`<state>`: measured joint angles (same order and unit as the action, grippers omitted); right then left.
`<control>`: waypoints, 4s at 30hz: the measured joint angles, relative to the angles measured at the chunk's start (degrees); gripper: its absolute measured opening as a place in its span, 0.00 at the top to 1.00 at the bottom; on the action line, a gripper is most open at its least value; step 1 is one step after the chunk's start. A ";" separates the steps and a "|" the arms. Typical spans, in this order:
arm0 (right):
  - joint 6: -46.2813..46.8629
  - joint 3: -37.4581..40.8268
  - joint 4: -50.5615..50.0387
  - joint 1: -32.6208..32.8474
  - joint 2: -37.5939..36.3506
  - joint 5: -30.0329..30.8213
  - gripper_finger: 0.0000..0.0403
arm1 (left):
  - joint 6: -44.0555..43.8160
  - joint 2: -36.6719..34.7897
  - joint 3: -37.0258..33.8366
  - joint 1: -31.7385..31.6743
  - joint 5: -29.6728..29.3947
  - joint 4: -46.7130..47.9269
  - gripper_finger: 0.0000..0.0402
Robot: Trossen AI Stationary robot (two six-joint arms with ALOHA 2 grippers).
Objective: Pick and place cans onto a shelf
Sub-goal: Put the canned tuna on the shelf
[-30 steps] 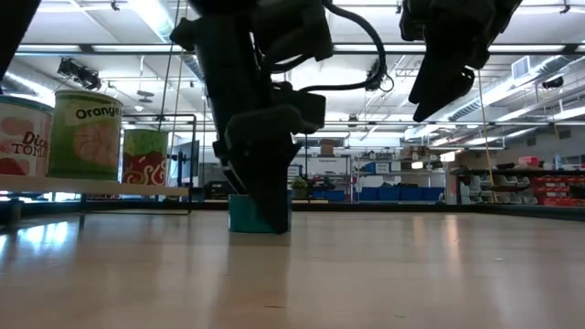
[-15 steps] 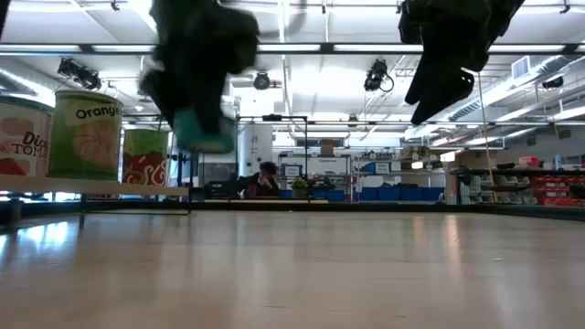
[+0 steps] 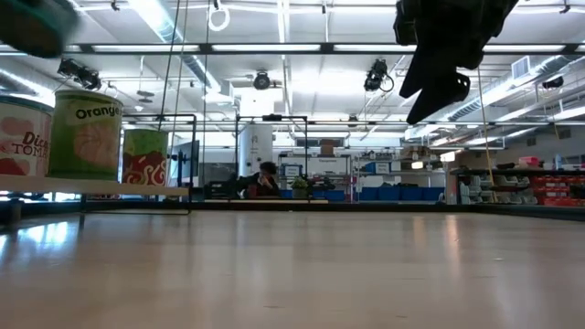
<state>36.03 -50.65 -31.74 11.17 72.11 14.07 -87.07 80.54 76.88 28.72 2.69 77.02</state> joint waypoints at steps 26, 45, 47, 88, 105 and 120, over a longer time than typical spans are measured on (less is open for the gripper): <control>-1.62 0.00 0.36 -1.63 -0.01 -2.21 0.13 | -22.66 -11.48 -24.71 18.84 16.24 -12.10 0.31; -1.11 -0.02 0.38 -3.80 -0.02 -2.46 0.13 | -23.98 -11.66 -34.23 18.77 18.63 -24.58 0.29; -1.11 -0.02 0.38 -3.80 -0.01 -3.05 0.13 | -23.47 -11.66 -34.23 18.79 17.94 -24.60 0.28; -4.35 -0.02 0.38 -4.32 -0.02 -3.71 0.13 | -22.84 -11.29 -34.23 18.77 21.97 -25.85 0.12; -6.37 -0.02 0.38 -4.48 -0.02 -6.25 0.13 | -27.33 -13.77 -33.33 16.90 24.97 -25.73 0.49; -6.23 -0.04 0.36 -4.48 -0.02 -6.19 0.13 | -32.12 -13.67 -39.99 14.92 27.87 -33.84 0.99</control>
<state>29.80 -50.70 -31.38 6.70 72.10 7.88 -119.20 66.87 36.90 43.63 30.56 43.18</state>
